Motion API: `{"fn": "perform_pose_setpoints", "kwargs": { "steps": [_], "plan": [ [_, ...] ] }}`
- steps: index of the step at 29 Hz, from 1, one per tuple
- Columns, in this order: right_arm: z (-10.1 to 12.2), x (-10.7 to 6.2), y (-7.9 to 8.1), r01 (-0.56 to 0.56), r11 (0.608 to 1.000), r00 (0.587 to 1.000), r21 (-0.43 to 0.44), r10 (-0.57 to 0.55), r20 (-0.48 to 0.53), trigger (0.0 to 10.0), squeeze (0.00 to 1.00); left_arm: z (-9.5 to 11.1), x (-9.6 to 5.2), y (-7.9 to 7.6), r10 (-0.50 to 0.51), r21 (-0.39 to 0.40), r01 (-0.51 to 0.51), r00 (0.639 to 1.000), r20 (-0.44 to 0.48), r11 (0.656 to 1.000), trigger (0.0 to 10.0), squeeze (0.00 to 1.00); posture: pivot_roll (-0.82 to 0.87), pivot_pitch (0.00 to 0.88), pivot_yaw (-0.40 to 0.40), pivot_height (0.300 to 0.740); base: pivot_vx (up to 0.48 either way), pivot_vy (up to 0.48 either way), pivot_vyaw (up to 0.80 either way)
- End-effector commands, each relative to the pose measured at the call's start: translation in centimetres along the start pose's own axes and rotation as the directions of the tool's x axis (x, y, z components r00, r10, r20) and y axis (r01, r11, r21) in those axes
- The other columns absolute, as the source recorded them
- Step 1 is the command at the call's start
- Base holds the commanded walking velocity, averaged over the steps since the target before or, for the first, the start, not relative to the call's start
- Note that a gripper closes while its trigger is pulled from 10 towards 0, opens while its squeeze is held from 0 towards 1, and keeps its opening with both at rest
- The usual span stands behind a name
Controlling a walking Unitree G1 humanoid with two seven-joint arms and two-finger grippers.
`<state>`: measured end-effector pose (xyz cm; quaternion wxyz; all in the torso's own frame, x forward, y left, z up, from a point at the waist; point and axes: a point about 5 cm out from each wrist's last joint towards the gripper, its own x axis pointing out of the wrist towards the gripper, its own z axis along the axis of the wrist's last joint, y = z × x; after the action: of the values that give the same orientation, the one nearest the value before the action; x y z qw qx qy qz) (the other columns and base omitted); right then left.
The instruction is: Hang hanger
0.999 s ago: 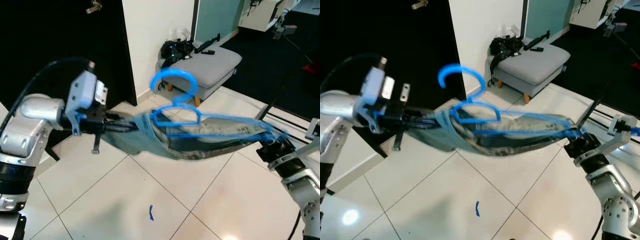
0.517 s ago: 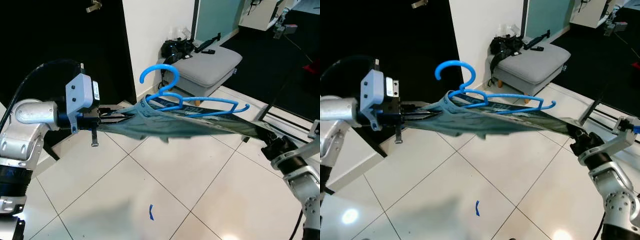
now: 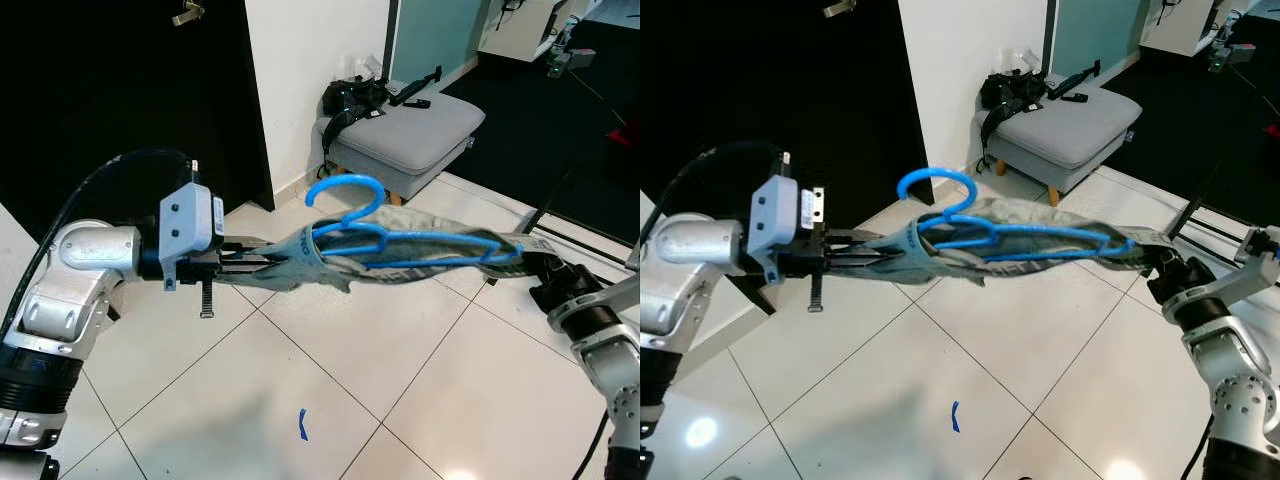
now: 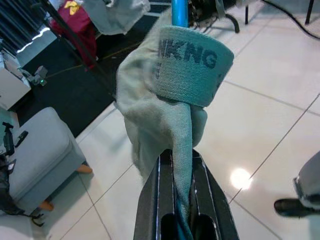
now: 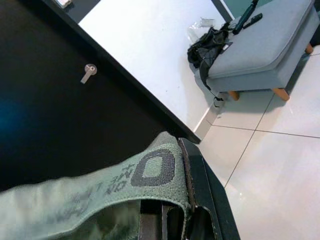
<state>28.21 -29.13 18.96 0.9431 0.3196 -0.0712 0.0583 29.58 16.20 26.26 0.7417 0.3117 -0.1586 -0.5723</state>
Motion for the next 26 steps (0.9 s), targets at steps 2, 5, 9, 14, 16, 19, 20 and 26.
{"fn": "perform_pose_setpoints", "kwargs": {
  "steps": [2,5,9,14,16,19,20,26],
  "plan": [
    [0.1,-0.1,-0.2,0.015,1.0,1.0,0.008,-0.015,-0.001,0.0,0.0,-0.5,0.0,-0.5,-0.016,0.018,0.016,0.999,-0.036,1.0,10.0,0.0,0.01,0.134,0.054,0.74,0.0,0.0,0.0],
    [0.5,0.1,0.2,0.005,1.0,1.0,0.004,-0.005,0.008,0.0,0.0,-1.4,-0.1,-0.5,0.0,0.052,0.006,0.995,-0.105,0.999,10.0,0.0,0.02,0.134,0.051,0.74,0.0,0.0,0.0],
    [0.6,0.2,0.6,-0.012,1.0,1.0,-0.004,0.012,0.005,0.0,0.0,-1.7,-0.1,-0.5,0.018,0.051,-0.012,0.993,-0.117,0.999,10.0,0.0,0.01,0.134,0.049,0.74,0.0,0.0,0.0],
    [0.8,0.4,0.8,-0.021,1.0,1.0,-0.006,0.021,0.008,0.0,0.0,-2.0,-0.1,-0.3,0.039,0.07,-0.029,0.989,-0.14,0.997,10.0,0.0,0.01,0.133,0.048,0.74,0.0,0.0,0.0],
    [0.8,0.4,0.8,-0.021,1.0,1.0,-0.006,0.021,0.009,0.0,0.0,-2.1,-0.1,-0.2,0.043,0.076,-0.032,0.988,-0.146,0.997,10.0,0.0,0.01,0.133,0.048,0.74,0.0,0.0,0.0],
    [0.8,0.4,1.0,-0.026,1.0,1.0,-0.009,0.026,0.008,0.0,0.0,-2.2,-0.1,0.0,0.063,0.089,-0.049,0.986,-0.156,0.995,10.0,0.0,0.01,0.133,0.047,0.74,0.0,0.0,0.0],
    [0.8,0.5,1.3,-0.036,0.999,0.999,-0.013,0.036,0.003,0.0,0.0,-2.3,0.0,0.1,0.074,0.093,-0.06,0.984,-0.161,0.994,10.0,0.0,0.01,0.135,0.049,0.74,0.0,0.0,0.0],
    [0.5,0.9,2.4,-0.068,0.997,0.998,-0.023,0.067,-0.012,0.0,0.0,-2.7,0.5,0.4,0.111,0.109,-0.092,0.977,-0.181,0.99,10.0,0.0,0.01,0.135,0.05,0.74,0.0,0.0,0.0]
  ]
}}
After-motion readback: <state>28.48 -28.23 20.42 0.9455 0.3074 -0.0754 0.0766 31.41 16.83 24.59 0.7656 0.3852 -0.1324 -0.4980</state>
